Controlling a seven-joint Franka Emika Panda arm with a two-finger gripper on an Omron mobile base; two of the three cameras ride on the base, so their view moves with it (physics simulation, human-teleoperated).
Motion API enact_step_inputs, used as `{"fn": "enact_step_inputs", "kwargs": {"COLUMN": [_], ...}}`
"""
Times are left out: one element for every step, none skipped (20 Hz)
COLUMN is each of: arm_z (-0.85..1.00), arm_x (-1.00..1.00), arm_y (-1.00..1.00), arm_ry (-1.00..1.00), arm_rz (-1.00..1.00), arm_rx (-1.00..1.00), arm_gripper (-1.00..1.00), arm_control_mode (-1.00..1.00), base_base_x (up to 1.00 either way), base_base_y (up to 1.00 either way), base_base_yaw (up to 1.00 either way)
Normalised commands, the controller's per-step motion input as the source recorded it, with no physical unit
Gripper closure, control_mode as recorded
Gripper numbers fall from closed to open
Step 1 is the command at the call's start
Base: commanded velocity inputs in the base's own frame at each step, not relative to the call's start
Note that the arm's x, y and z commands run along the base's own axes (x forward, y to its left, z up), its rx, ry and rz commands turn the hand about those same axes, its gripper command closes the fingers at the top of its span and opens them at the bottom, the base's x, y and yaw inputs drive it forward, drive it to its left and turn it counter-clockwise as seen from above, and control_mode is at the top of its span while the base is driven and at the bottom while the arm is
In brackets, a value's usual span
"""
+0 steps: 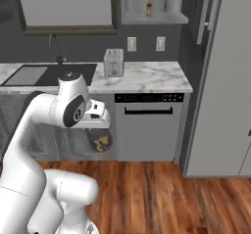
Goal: Pick the jar and jar from the dining table and place them in the open cabinet. Close the cabinet after placing the objects.
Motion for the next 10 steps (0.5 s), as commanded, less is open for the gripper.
{"fn": "enact_step_inputs", "kwargs": {"arm_z": [0.0, 0.0, 0.0, 0.0, 0.0, 0.0, 0.0, 0.0, 0.0, 0.0], "arm_x": [0.0, 0.0, 0.0, 0.0, 0.0, 0.0, 0.0, 0.0, 0.0, 0.0], "arm_y": [0.0, 0.0, 0.0, 0.0, 0.0, 0.0, 0.0, 0.0, 0.0, 0.0], "arm_ry": [0.0, 0.0, 0.0, 0.0, 0.0, 0.0, 0.0, 0.0, 0.0, 0.0], "arm_rz": [0.0, 0.0, 0.0, 0.0, 0.0, 0.0, 0.0, 0.0, 0.0, 0.0], "arm_rx": [0.0, 0.0, 0.0, 0.0, 0.0, 0.0, 0.0, 0.0, 0.0, 0.0], "arm_gripper": [1.0, 1.0, 1.0, 1.0, 1.0, 1.0, 1.0, 1.0, 1.0, 1.0], "arm_control_mode": [1.0, 1.0, 1.0, 1.0, 1.0, 1.0, 1.0, 1.0, 1.0, 1.0], "base_base_x": [1.0, 1.0, 1.0, 1.0, 1.0, 1.0, 1.0, 1.0, 1.0, 1.0], "base_base_y": [0.28, 0.36, 0.28, 0.22, 0.22, 0.28, 0.35, 0.35, 0.27, 0.13], "base_base_yaw": [-0.22, -0.23, -0.24, -0.22, -0.22, -0.22, -0.22, -0.22, -0.21, -0.19]}}
